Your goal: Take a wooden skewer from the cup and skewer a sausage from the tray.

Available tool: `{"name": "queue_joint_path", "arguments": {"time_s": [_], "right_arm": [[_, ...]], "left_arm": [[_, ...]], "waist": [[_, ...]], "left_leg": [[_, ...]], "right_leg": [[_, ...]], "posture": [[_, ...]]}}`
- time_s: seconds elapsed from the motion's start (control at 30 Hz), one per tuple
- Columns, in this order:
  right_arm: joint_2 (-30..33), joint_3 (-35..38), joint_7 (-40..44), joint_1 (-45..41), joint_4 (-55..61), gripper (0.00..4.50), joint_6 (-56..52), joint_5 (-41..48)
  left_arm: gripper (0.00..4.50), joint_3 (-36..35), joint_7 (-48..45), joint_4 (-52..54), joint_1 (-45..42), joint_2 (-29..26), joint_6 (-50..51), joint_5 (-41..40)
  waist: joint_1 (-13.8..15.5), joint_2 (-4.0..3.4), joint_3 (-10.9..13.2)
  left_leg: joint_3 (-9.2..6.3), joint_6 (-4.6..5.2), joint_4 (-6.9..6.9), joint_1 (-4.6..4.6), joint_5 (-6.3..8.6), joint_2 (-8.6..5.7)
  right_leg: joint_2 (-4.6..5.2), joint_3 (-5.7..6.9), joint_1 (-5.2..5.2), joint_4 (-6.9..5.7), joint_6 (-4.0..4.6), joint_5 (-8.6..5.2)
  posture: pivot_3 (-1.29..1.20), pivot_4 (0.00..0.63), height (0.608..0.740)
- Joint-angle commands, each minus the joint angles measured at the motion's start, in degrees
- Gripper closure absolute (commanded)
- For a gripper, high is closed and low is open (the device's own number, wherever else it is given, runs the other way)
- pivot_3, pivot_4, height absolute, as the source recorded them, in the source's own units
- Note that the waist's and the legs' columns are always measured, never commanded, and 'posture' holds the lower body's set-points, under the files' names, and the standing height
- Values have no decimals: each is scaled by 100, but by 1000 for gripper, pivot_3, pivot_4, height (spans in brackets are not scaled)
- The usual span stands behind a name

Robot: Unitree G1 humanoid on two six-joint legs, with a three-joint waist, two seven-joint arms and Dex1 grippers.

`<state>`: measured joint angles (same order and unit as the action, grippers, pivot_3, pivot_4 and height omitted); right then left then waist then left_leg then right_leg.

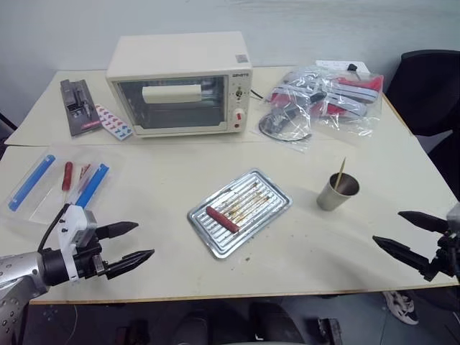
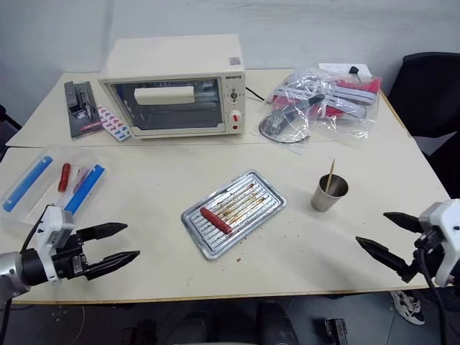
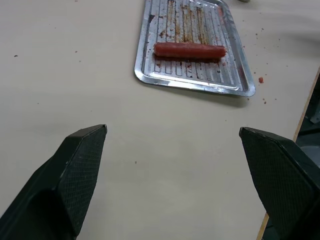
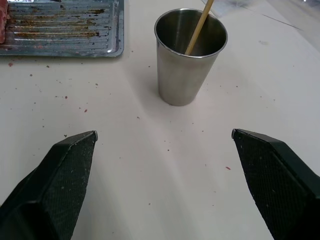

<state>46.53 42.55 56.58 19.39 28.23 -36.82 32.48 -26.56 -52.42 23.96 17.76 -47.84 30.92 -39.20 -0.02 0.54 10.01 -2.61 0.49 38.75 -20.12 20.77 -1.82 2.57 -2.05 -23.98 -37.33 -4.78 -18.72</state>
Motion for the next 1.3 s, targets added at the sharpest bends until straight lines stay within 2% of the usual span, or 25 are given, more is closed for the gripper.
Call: {"name": "queue_joint_path", "arguments": {"time_s": [0.03, 0.3, 0.5, 0.7, 0.83, 1.03, 1.3], "right_arm": [[62, -66, -70, -63, -23, 0, 207, -52], [105, -258, -156, -167, -54, 0, 92, 92], [77, -581, -565, -683, -195, 0, 204, -74], [201, -573, -807, -1561, -399, 0, -289, 456], [357, -608, -1067, -2512, -665, 0, -844, 992], [252, -1391, -1510, -3307, -944, 0, -1182, 959], [-141, -2123, -2218, -3879, -1406, 0, -1164, 541]], "left_arm": [[14, 38, 30, 27, -43, 78, -223, 185], [14, 72, 200, 74, -189, 232, -141, 187], [14, 294, 111, -43, -670, 142, -109, 142], [14, 656, -256, -163, -1735, -115, 415, -364], [14, 1232, -626, -366, -2991, -230, 923, -731], [14, 2205, -903, -919, -4592, 280, 1203, -698], [14, 3000, -1203, -1346, -5484, 908, 1064, -328]], "waist": [[1, 0, 0], [12, 0, 0], [8, -2, 0], [8, -2, 1], [3, -4, 3], [-1, -3, 3], [-10, -3, 3]], "left_leg": [[0, 0, 1, 0, 0, 0], [-3, 0, 1, -1, 0, 0], [-4, -1, 3, -1, 0, 0], [-8, -32, 11, -6, -18, -1], [-9, -33, 16, -12, -18, -1], [-12, -33, 19, -17, -18, -2], [-5, -41, 45, -85, -25, -5]], "right_leg": [[0, 0, 0, 0, 0, 0], [1, 2, 0, 0, 0, 0], [0, 4, 1, -1, 0, 0], [0, 8, 1, -2, -1, 1], [0, 10, -2, -4, -2, 1], [-2, 15, -5, -5, -2, 1], [-3, 8, -84, -44, -5, 3]], "posture": [[0, 150, 740], [0, 150, 740], [0, 150, 740], [0, 150, 740], [0, 150, 740], [0, 150, 740], [0, 150, 740]]}}
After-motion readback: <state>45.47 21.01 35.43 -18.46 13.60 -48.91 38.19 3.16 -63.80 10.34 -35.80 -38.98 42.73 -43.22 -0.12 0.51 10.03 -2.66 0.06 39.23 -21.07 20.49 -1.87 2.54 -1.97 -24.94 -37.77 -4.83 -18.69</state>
